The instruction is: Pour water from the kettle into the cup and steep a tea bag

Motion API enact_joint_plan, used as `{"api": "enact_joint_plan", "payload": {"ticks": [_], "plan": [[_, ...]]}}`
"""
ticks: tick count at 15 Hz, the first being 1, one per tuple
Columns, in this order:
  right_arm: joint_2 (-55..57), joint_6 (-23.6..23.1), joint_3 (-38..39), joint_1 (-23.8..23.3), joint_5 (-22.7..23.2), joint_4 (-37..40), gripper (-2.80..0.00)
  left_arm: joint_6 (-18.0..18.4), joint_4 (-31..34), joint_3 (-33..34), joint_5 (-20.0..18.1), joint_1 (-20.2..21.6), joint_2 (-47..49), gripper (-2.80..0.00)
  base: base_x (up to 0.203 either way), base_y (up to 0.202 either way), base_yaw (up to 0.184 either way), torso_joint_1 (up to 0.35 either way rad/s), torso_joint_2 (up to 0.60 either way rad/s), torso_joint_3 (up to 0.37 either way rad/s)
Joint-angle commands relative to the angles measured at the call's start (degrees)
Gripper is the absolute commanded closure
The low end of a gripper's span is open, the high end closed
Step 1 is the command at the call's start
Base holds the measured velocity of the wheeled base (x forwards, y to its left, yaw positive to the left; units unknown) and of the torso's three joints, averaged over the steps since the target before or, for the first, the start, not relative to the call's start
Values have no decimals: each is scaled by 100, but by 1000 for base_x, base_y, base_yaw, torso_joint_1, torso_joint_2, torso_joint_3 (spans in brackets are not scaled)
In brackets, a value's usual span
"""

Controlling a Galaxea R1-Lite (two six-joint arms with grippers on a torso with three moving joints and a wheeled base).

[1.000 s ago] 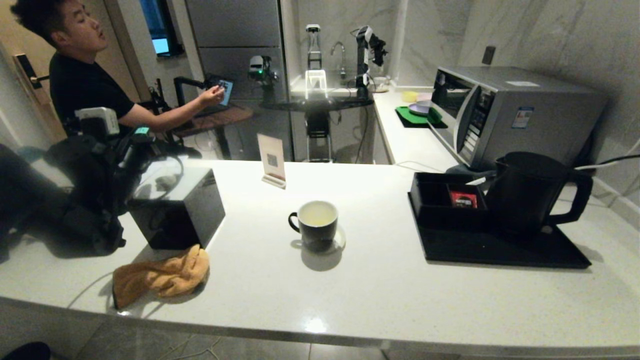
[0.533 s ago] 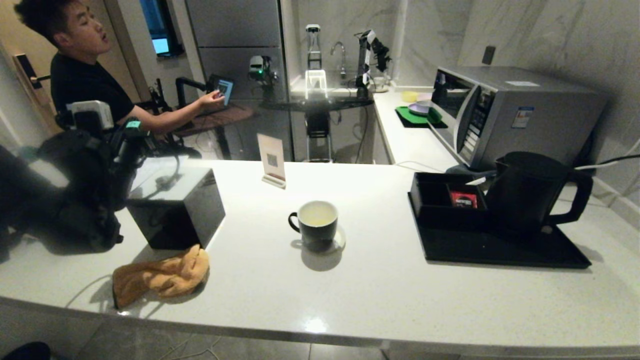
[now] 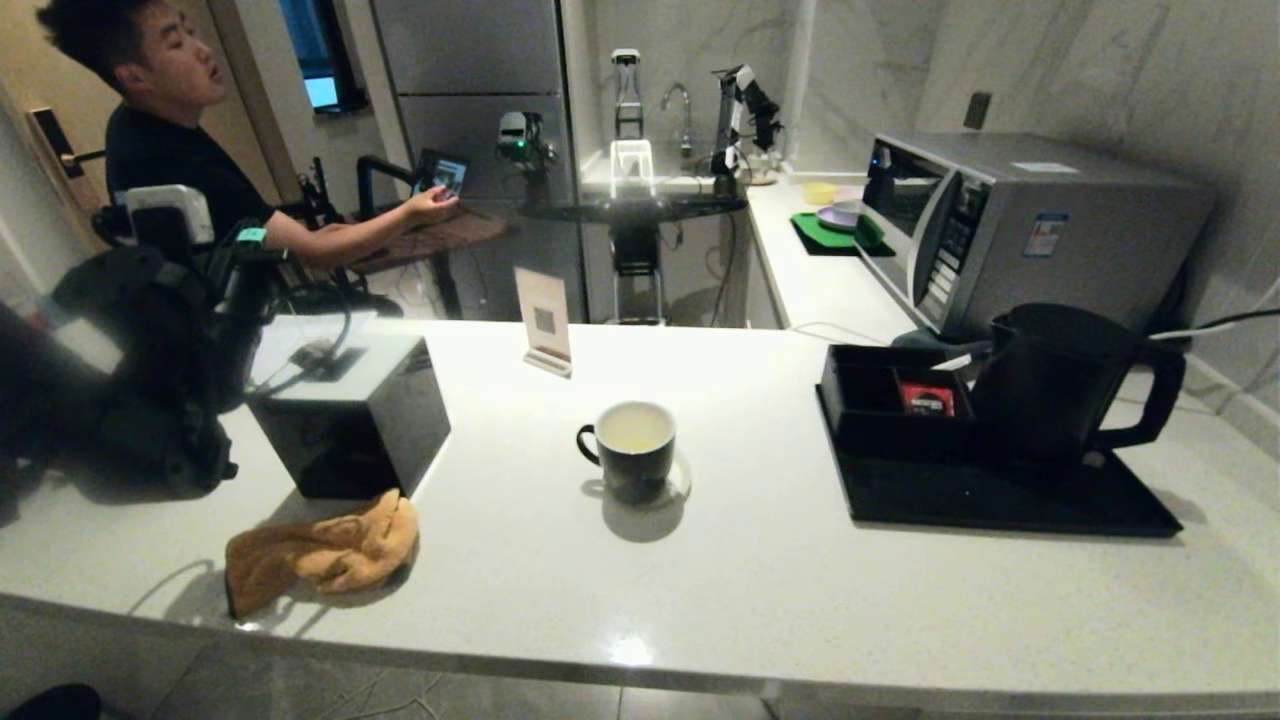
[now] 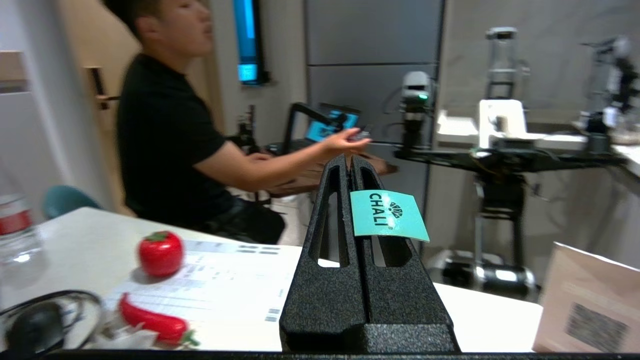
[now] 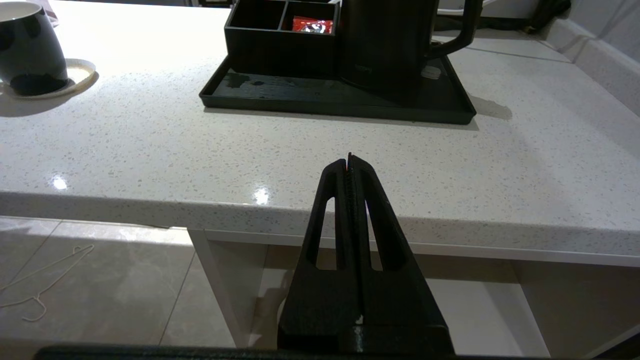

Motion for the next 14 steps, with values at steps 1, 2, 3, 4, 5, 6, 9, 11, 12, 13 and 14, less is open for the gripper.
{"api": "enact_joint_plan", "payload": {"ticks": [1,2,3,4,5,6,9,11,12,13,14], "plan": [[0,-3,-6,1,-1,1,0,35,-46,-21,84,3,-13,0,0,0,0,0,0,0],[0,-3,2,1,-2,0,0,87,-38,-21,140,3,-4,0,0,0,0,0,0,0],[0,-3,-6,1,-10,-8,0,102,-37,-38,163,-5,4,0,0,0,0,0,0,0],[0,-3,-6,1,-1,-6,0,140,-37,-64,184,-5,13,0,0,0,0,0,0,0],[0,-3,3,1,-1,1,0,162,-29,-64,184,1,13,0,0,0,0,0,0,0],[0,-3,1,1,-1,1,0,167,-20,-73,193,-5,13,0,0,0,0,0,0,0],[0,-3,3,1,-1,1,0,176,5,-196,193,-31,13,0,0,0,0,0,0,0],[0,-3,-4,1,-1,-6,0,176,112,-319,265,-71,13,0,0,0,0,0,0,0],[0,-3,-4,1,-8,1,0,180,165,-393,387,-125,13,0,0,0,0,0,0,0],[0,-3,-5,1,-1,1,0,190,220,-423,492,-177,13,0,0,0,0,0,0,0],[0,-3,3,1,-8,1,0,242,226,-433,585,-214,21,0,0,0,0,0,0,0]]}}
